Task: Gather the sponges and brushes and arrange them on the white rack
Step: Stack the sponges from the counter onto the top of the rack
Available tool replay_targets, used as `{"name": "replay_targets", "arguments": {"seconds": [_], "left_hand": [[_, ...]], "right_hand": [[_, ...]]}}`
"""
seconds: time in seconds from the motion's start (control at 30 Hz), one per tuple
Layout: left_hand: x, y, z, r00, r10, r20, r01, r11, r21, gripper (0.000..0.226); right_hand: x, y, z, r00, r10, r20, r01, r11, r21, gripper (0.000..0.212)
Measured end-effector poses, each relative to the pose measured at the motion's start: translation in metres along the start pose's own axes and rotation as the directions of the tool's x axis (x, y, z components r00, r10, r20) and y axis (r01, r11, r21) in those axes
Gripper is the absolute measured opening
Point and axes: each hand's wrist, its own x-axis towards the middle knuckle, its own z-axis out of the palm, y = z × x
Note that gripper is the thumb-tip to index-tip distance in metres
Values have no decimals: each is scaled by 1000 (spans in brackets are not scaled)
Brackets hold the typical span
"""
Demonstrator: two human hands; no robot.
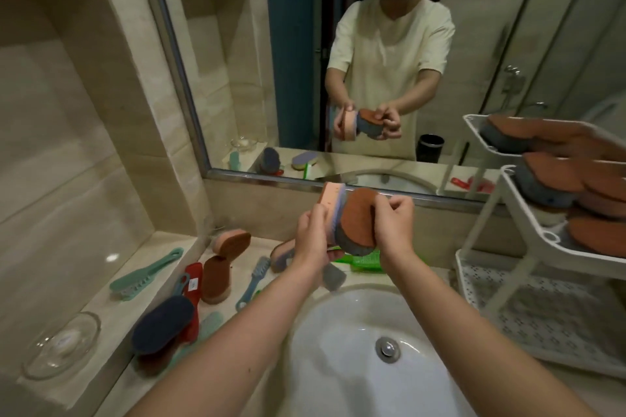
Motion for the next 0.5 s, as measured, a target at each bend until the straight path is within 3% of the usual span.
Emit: {"name": "replay_targets", "arguments": {"seconds": [0.27, 0.5], "left_hand": [[-42, 12, 83, 981, 177, 84, -167, 980, -109, 27], [-82, 19, 148, 948, 291, 127, -262, 943, -204, 30]], "right_hand": [[0, -47, -84, 986, -115, 124, 106, 991, 78, 14], [5, -78, -160, 938, -241, 249, 236, 970, 53, 48]]}}
